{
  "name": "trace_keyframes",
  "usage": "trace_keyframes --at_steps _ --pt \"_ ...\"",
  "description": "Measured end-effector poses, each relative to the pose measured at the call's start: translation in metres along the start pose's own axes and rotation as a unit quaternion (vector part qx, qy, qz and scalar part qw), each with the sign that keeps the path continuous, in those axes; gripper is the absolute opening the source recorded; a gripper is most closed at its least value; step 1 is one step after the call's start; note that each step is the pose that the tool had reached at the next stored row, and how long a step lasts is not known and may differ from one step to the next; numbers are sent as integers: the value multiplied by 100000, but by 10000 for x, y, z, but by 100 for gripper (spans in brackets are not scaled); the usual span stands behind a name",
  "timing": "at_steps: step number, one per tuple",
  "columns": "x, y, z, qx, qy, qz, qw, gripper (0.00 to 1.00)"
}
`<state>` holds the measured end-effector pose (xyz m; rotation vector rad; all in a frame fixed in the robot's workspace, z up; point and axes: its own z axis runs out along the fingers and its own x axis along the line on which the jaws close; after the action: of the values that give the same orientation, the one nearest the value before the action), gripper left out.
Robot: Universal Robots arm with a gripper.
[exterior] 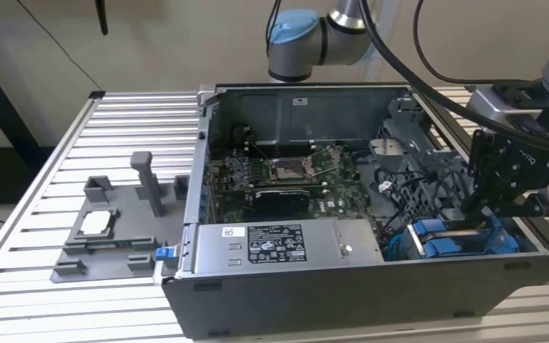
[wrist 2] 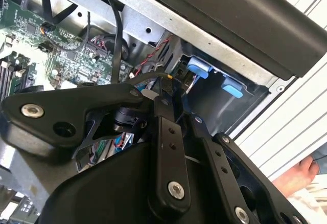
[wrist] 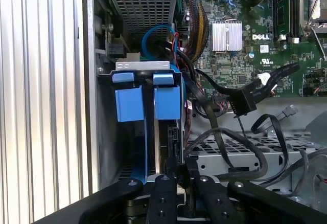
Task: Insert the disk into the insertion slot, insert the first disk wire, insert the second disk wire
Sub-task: 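Insert the first disk wire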
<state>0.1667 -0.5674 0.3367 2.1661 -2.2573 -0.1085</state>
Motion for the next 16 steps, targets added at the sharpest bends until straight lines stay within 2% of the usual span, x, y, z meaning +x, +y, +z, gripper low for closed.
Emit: trace_keyframes --at_steps 4,5,10,16 --pt "-7 1 1 -1 -6 2 100000 19" --pt "-10 0 8 -3 -97 -8 100000 19" --pt "-8 1 -4 -2 -28 1 100000 19" --pt "8 -2 31 -1 -27 -5 100000 19"
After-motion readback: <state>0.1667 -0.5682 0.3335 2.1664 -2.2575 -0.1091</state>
